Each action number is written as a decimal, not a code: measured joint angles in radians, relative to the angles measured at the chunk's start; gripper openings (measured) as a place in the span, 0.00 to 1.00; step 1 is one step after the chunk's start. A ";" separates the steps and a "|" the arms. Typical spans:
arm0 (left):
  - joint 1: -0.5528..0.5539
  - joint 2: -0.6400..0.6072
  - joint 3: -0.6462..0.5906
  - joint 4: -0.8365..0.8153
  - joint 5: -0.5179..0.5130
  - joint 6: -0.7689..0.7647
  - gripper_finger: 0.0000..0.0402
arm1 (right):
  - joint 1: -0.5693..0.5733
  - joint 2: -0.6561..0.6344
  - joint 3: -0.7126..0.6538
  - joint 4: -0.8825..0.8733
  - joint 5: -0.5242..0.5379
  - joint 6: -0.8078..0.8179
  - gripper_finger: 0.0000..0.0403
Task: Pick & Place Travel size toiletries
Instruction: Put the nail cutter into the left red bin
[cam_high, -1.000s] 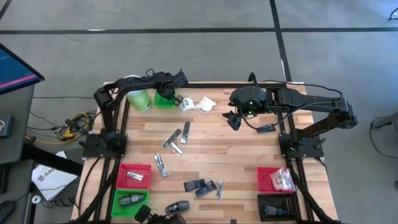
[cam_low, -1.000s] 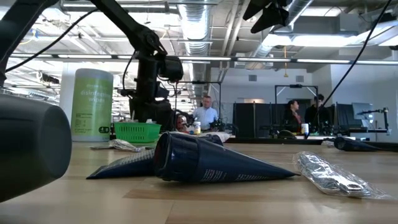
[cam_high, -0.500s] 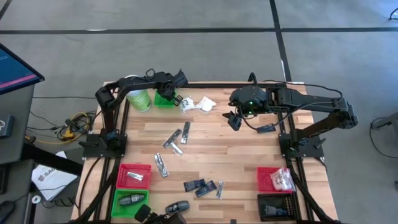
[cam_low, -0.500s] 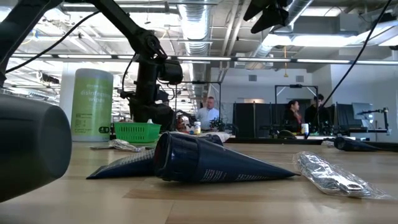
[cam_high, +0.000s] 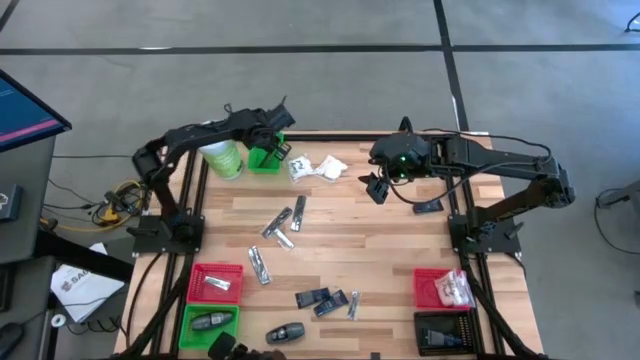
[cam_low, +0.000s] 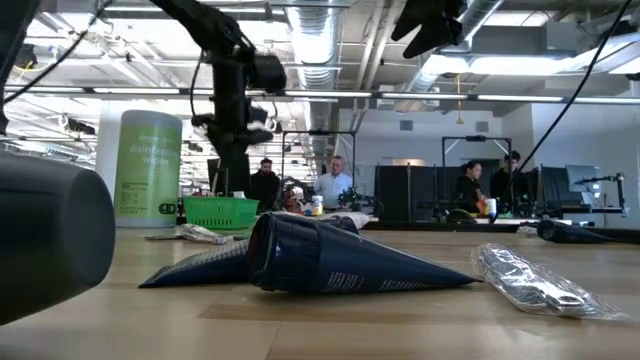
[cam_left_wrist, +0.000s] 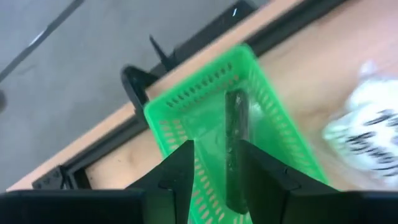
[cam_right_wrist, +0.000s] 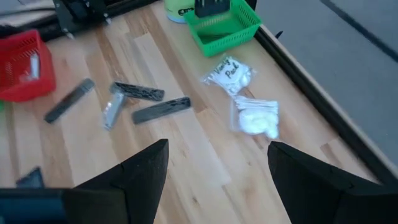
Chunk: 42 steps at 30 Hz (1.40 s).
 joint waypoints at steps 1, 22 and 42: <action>-0.008 -0.022 0.000 0.002 0.004 0.002 0.27 | -0.004 0.000 0.000 -0.002 0.000 -0.022 0.66; -0.492 -0.271 0.000 -0.001 0.258 0.064 0.20 | 0.061 0.016 0.001 0.061 -0.003 0.190 0.66; -0.806 -0.323 -0.093 -0.078 0.212 -0.167 0.15 | 0.224 0.268 0.045 0.171 -0.028 0.358 0.66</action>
